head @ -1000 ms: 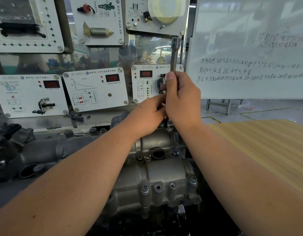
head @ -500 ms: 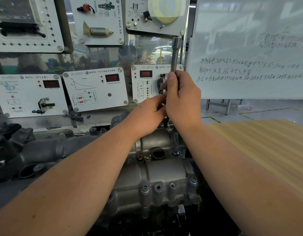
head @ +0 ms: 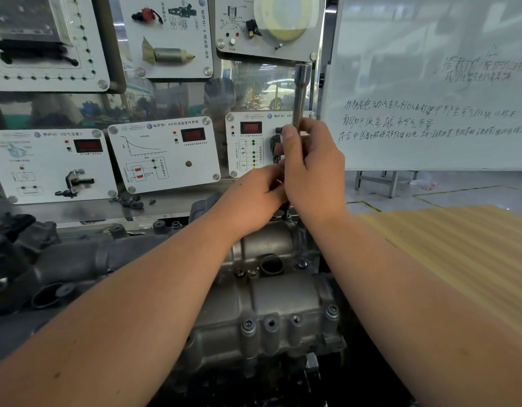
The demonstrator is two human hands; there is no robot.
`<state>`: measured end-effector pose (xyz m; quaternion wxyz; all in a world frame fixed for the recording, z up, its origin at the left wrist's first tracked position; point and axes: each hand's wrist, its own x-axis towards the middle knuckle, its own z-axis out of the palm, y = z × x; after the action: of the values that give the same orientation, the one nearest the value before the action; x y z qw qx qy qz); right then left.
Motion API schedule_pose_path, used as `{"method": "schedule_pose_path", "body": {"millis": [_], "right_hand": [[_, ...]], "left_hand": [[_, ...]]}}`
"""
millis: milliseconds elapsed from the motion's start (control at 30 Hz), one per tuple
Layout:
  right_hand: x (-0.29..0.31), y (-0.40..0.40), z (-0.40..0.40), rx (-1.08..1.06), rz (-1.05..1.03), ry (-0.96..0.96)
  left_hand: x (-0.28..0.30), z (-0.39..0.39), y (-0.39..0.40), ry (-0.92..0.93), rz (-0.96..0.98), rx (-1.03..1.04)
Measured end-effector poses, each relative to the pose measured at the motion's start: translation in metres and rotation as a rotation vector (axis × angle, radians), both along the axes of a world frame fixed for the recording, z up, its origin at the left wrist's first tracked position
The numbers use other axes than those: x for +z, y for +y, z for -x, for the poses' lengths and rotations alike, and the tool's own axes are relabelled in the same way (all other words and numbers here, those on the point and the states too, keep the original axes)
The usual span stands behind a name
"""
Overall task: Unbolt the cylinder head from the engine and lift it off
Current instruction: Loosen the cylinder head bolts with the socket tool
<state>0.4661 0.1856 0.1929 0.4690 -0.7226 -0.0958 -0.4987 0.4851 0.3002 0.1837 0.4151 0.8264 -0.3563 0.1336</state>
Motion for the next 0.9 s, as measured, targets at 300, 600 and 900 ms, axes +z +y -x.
{"method": "schedule_pose_path", "body": {"millis": [300,600,900], "right_hand": [[0.0012,0.0012,0.0026,-0.047,0.044,-0.015],[0.0013,0.0004,0.0038,-0.002,0.010,-0.014],[0.0013,0.0014,0.0017,-0.017,0.013,0.005]], "left_hand": [[-0.0001,0.0018,-0.0007,0.025,-0.006,0.007],[-0.0010,-0.0012,-0.0008,-0.001,0.010,0.001],[-0.0005,-0.0027,-0.0002,0.012,0.010,-0.006]]}}
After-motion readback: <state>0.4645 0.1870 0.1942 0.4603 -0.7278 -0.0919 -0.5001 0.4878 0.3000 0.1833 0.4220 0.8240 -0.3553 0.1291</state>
